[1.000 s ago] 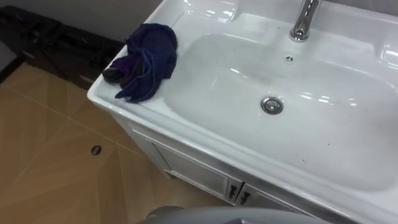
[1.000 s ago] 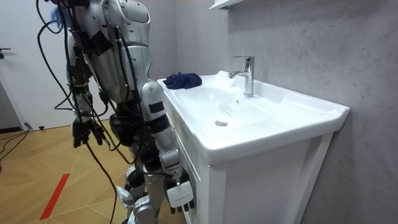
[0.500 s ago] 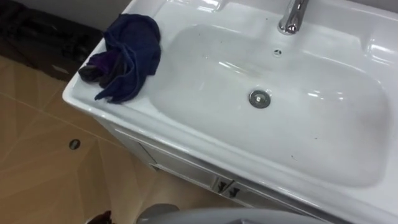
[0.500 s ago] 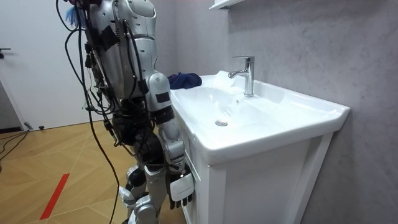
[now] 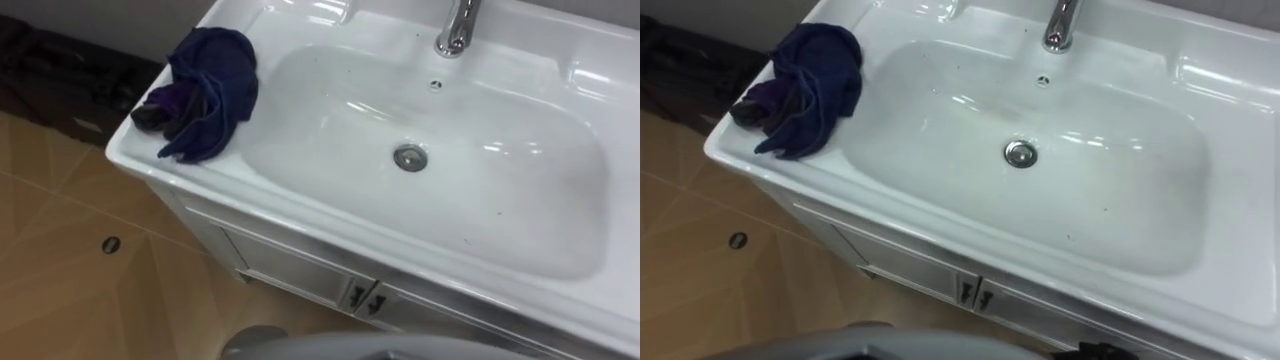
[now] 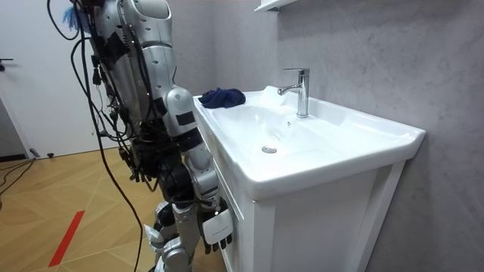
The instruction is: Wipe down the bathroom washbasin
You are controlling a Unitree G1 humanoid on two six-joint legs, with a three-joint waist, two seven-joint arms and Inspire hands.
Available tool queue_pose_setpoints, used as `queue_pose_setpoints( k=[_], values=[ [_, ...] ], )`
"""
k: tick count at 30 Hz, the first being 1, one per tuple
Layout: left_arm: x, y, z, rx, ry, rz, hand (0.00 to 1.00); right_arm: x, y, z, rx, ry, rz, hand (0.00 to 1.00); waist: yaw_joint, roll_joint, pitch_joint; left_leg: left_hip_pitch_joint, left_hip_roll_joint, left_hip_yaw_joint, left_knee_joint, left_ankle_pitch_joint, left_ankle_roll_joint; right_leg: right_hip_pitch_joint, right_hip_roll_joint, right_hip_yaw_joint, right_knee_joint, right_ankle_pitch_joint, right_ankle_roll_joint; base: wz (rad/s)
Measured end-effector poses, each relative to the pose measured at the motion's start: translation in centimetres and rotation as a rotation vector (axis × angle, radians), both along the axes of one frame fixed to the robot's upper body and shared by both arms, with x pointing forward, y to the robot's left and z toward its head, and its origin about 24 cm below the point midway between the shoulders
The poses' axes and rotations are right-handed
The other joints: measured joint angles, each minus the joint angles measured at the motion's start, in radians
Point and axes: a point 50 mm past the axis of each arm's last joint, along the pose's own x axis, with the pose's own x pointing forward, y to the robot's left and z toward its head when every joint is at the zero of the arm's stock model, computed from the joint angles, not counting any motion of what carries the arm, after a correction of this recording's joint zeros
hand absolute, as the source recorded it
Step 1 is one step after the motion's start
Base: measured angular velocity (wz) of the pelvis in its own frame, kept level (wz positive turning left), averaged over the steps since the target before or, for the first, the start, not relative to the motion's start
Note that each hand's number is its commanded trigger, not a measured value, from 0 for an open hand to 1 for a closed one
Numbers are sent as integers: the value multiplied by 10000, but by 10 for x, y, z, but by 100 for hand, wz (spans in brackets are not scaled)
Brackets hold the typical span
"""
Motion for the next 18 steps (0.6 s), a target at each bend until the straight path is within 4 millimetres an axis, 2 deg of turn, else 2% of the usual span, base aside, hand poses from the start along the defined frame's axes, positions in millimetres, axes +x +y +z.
queue_pose_setpoints(
  k=[10,18],
  values=[
    [16,0,0,16,-179,-431,0,4,-1,0,-145,-69,-8,0,-21,14,-12,-65,-12,88,226,-110,173,-15,-116,-8,171,27,136,0],
    [15,-2,0,-473,192,-1013,0,3,-2,1,-242,9,205,0,-115,21,-33,-34,-95,184,289,-222,359,17,-234,-7,184,90,305,-2]
  ],
)
